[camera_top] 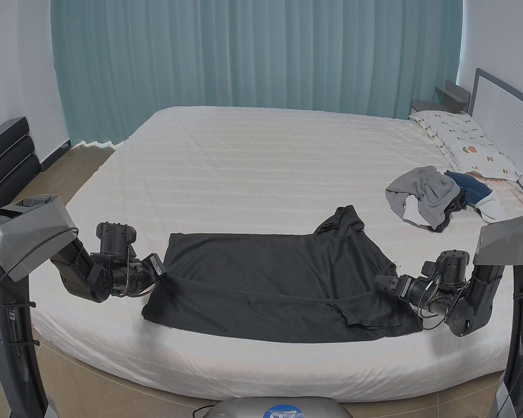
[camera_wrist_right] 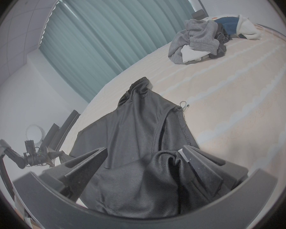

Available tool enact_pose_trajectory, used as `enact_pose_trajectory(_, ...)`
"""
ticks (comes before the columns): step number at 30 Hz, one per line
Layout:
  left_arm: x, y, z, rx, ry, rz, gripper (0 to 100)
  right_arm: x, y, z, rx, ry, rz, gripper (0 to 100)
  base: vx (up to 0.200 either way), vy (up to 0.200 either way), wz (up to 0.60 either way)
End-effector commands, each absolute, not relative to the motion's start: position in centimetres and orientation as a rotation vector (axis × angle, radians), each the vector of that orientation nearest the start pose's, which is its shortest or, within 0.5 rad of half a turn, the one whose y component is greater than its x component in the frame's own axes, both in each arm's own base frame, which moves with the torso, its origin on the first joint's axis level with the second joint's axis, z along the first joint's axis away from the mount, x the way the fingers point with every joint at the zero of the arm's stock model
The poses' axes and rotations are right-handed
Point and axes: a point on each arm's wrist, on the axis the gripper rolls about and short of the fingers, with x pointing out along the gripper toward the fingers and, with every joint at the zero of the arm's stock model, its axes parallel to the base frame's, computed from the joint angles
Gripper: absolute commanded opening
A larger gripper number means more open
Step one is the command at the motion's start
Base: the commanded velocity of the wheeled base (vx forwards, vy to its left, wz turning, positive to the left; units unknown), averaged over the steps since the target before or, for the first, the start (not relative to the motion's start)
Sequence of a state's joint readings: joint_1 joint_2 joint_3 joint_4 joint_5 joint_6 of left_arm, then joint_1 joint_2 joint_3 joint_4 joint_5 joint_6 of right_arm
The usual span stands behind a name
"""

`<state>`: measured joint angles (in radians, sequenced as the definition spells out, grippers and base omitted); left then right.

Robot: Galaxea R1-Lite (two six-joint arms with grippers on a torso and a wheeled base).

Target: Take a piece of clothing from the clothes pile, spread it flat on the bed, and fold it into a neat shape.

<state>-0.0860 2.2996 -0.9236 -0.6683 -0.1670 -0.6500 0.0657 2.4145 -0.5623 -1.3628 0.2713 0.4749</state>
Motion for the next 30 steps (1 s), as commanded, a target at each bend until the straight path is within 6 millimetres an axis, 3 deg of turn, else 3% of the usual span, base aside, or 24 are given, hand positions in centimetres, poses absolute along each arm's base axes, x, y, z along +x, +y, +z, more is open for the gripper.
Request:
enact_pose_trajectory(1,38.4,-3.7,0.0,-0.648,0.764,-0.003,0,33.6,2.7,-4.7,0.502,0.583,0.204,100,0.000,0.000,0.00)
enact_pose_trajectory(8,38.3,-3.7,0.0,-0.648,0.766,-0.002,0,33.4,2.3,-4.9,0.499,0.583,0.203,100,0.000,0.000,0.00)
enact_pose_trajectory(9,38.3,-3.7,0.0,-0.649,0.766,-0.002,0,33.3,2.2,-4.9,0.501,0.582,0.205,0,0.000,0.000,0.00)
enact_pose_trajectory(15,38.2,-3.7,0.0,-0.649,0.769,-0.002,0,32.9,1.8,-5.3,0.485,0.591,0.205,0,0.000,0.000,0.00)
enact_pose_trajectory(23,37.8,-3.7,0.9,-0.651,0.758,-0.006,0,32.6,1.5,-4.3,0.496,0.513,0.221,0,0.000,0.000,0.00)
enact_pose_trajectory(30,36.6,-3.5,2.4,-0.645,0.740,-0.011,0,30.5,1.0,-0.9,0.539,0.456,0.229,0,0.000,0.000,0.00)
